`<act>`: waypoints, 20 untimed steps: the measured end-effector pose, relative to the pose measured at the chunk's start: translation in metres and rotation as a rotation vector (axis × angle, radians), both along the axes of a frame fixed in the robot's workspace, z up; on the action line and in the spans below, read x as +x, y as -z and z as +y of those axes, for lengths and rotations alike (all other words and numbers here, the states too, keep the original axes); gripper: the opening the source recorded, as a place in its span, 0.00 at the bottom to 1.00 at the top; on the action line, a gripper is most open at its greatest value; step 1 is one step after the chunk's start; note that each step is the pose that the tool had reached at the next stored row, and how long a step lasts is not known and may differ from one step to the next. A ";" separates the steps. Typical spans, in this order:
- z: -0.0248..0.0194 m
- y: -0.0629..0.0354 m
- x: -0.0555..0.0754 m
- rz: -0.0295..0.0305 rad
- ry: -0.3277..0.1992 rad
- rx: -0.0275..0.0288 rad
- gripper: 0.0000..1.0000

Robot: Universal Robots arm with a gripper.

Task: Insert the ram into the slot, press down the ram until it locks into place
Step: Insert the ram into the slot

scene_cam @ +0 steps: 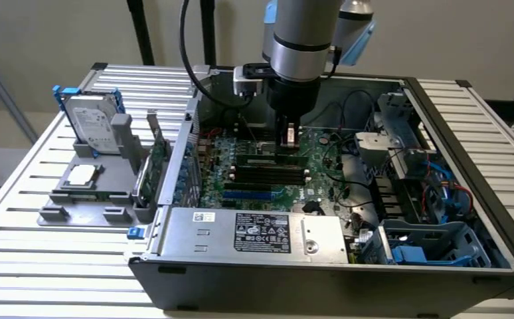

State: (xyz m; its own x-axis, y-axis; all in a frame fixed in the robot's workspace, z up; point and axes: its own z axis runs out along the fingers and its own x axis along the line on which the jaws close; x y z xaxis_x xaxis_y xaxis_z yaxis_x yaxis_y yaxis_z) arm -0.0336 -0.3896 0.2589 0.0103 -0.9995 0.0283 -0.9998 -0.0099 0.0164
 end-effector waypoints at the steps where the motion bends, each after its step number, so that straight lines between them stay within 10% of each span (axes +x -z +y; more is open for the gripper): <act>1: 0.0000 0.0009 0.000 0.0000 0.000 -0.0038 0.13; 6: 0.0000 0.0061 0.000 0.0000 0.005 -0.0179 0.13; 20: 0.0000 0.0160 0.000 0.0001 0.031 -0.0287 0.13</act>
State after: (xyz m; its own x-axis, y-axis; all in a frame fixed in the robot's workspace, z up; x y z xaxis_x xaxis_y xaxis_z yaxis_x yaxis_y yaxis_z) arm -0.0336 -0.3896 0.2429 -0.0203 -0.9982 0.0570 -0.9996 0.0213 0.0164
